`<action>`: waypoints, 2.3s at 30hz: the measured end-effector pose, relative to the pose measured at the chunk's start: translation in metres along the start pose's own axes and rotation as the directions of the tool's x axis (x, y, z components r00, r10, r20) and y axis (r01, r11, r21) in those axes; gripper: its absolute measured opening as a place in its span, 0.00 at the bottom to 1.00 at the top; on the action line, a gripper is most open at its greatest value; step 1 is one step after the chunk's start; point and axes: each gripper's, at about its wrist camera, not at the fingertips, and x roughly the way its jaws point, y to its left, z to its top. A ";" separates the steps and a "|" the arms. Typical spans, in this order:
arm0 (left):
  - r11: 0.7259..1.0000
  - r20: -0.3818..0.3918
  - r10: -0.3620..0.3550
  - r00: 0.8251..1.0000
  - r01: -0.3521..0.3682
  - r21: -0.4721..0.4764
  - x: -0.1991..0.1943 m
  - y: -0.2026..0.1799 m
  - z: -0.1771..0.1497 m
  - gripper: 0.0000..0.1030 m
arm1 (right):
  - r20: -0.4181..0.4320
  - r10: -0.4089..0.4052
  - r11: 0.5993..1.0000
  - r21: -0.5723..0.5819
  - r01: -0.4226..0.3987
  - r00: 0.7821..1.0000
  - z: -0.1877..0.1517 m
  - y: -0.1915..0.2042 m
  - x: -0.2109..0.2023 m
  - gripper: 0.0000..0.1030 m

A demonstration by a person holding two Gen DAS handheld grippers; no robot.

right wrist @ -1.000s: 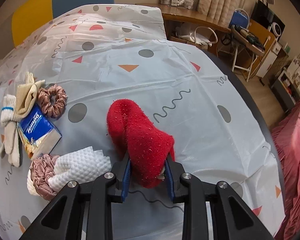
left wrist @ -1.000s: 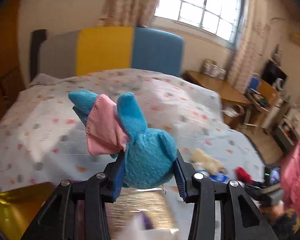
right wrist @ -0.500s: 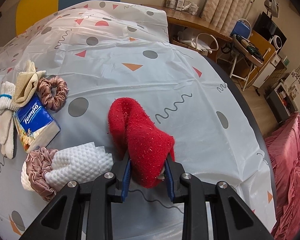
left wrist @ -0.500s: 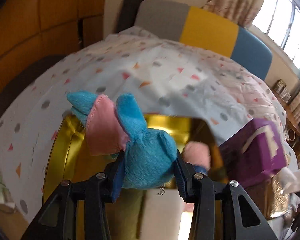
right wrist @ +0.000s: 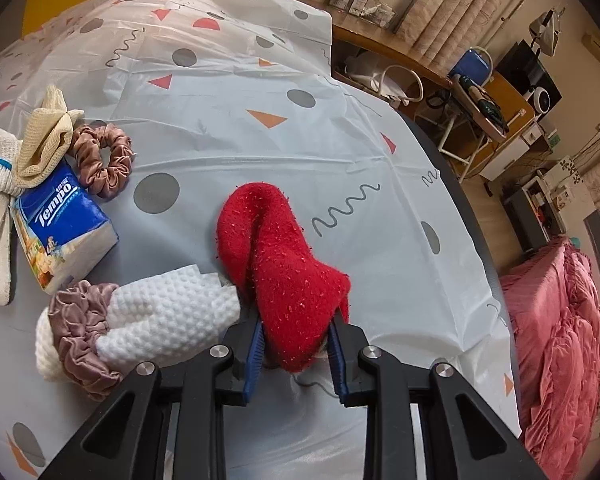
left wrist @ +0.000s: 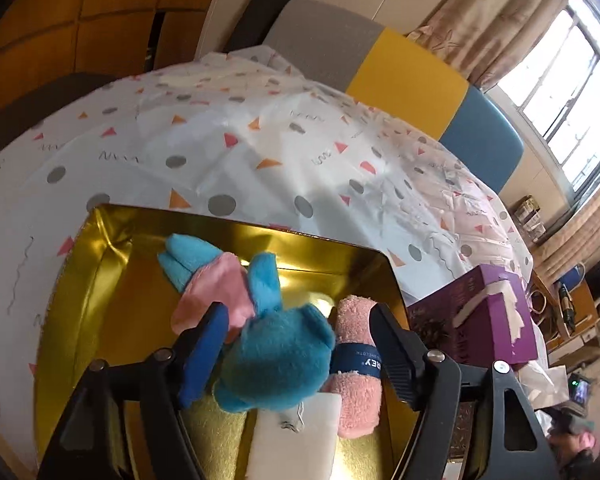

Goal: Organize soft objects
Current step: 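Carry the blue plush toy into the gold tray and open the left gripper, then carry the red sock into the gold tray beside the sponge and open the right gripper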

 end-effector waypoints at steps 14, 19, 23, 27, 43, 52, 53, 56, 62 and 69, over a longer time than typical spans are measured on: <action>0.983 0.042 0.184 0.982 -0.184 0.000 -0.050 0.015 -0.049 0.72 | 0.241 0.194 0.966 0.120 -0.228 0.951 0.014 0.007 -0.102 0.25; 0.975 0.074 0.208 0.975 -0.213 0.059 -0.063 0.008 -0.063 0.72 | 0.321 0.316 0.942 0.009 -0.337 0.893 0.010 0.045 -0.152 0.25; 0.972 0.098 0.210 0.973 -0.219 0.088 -0.073 0.003 -0.069 0.72 | 0.379 0.422 0.903 -0.100 -0.417 0.823 0.007 0.079 -0.198 0.25; 0.972 0.098 0.206 0.974 -0.215 0.093 -0.077 0.002 -0.072 0.72 | 0.397 0.528 0.849 -0.226 -0.478 0.751 -0.001 0.121 -0.238 0.25; 0.972 0.109 0.216 0.970 -0.224 0.071 -0.084 0.013 -0.077 0.72 | 0.116 0.808 0.526 -0.582 -0.620 0.577 -0.093 0.283 -0.312 0.25; 0.968 0.118 0.247 0.962 -0.251 0.023 -0.091 0.036 -0.078 0.72 | -0.112 0.785 0.421 -0.627 -0.656 0.610 -0.142 0.363 -0.289 0.27; 0.967 0.115 0.250 0.961 -0.253 0.020 -0.091 0.038 -0.079 0.72 | -0.128 0.774 0.426 -0.620 -0.659 0.620 -0.143 0.370 -0.283 0.28; 0.968 0.108 0.249 0.962 -0.252 0.015 -0.089 0.040 -0.081 0.72 | -0.170 0.749 0.423 -0.620 -0.660 0.640 -0.156 0.382 -0.271 0.33; 0.965 0.122 0.251 0.960 -0.258 0.042 -0.089 0.034 -0.084 0.72 | -0.166 0.716 0.455 -0.625 -0.634 0.678 -0.165 0.387 -0.258 0.41; 0.960 0.156 0.249 0.956 -0.265 0.091 -0.095 0.019 -0.087 0.72 | -0.119 0.718 0.480 -0.629 -0.612 0.686 -0.166 0.374 -0.265 0.49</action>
